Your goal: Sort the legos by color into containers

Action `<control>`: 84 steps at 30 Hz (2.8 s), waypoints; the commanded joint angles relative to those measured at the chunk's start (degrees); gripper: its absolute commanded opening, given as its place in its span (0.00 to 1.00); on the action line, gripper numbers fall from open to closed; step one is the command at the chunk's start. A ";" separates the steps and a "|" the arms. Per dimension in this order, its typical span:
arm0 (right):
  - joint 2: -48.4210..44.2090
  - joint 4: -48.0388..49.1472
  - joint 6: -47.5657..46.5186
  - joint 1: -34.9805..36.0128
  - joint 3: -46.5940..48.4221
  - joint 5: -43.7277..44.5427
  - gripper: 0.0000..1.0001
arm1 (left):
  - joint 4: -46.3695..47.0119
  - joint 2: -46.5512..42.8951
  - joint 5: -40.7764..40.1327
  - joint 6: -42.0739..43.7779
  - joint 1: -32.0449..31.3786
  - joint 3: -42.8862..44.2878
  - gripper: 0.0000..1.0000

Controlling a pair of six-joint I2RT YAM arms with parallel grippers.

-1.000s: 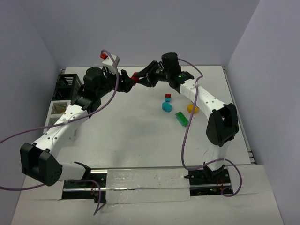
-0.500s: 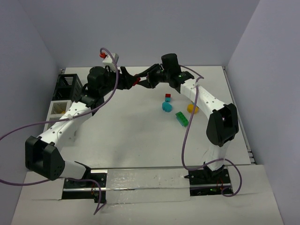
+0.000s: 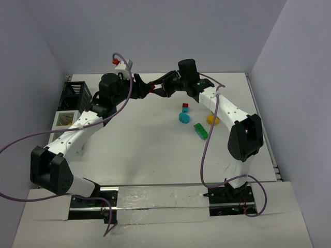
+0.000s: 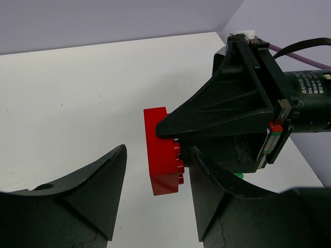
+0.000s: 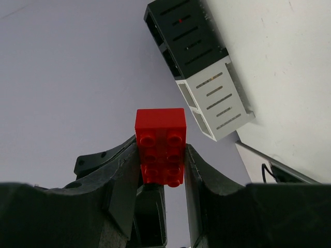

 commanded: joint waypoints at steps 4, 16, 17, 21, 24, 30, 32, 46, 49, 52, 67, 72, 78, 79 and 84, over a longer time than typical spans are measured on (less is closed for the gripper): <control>-3.61 1.72 0.98 0.16 2.95 0.01 0.00 | 1.02 1.86 1.84 -0.78 -0.06 2.26 0.56; -3.54 3.02 -3.89 -0.46 1.79 0.89 0.53 | -1.11 1.14 3.71 -0.67 3.22 3.80 0.00; -3.61 3.21 -5.31 -0.97 0.70 1.15 0.71 | -2.96 0.69 4.55 0.41 5.84 4.18 0.00; -4.09 3.48 -11.82 -3.79 -2.22 2.03 1.00 | -12.79 0.11 10.42 5.93 15.26 8.84 0.00; -4.75 3.61 -17.43 -6.91 -4.30 2.03 1.00 | -30.10 2.91 15.95 15.60 24.33 18.72 0.00; -5.63 4.09 -23.19 -9.78 -5.47 1.84 1.00 | -49.85 10.03 16.50 32.69 39.83 33.18 0.00; -5.62 4.22 -24.54 -10.05 -5.41 1.40 1.00 | -54.62 14.29 16.46 35.15 44.03 38.19 0.00; -5.63 5.51 -29.06 -11.47 -6.62 -0.50 1.00 | -63.99 36.46 11.76 38.54 48.64 59.79 0.01; -5.57 5.63 -29.15 -11.68 -6.63 -0.75 1.00 | -62.58 37.59 10.05 38.63 48.57 59.42 0.03; -5.40 5.92 -29.31 -11.71 -6.63 -1.06 1.00 | -61.62 39.40 8.39 39.73 47.72 59.63 0.06; -6.67 6.12 -38.08 -11.10 -7.51 0.17 1.00 | -54.89 42.25 2.59 41.31 44.08 58.94 0.61; -7.61 3.11 -48.07 -10.28 -5.87 3.14 1.00 | -53.56 40.37 1.64 41.67 43.54 59.25 0.78; -9.53 -3.01 -65.21 -9.01 -4.43 12.88 1.00 | -49.36 31.60 5.71 40.88 42.15 57.34 0.80; -9.74 -4.46 -68.39 -8.67 -4.43 14.68 1.00 | -47.51 28.99 5.79 40.88 41.73 56.65 0.80; -10.22 -8.49 -77.47 -8.46 -6.73 26.70 0.99 | -42.49 20.10 3.76 42.04 35.36 47.35 0.80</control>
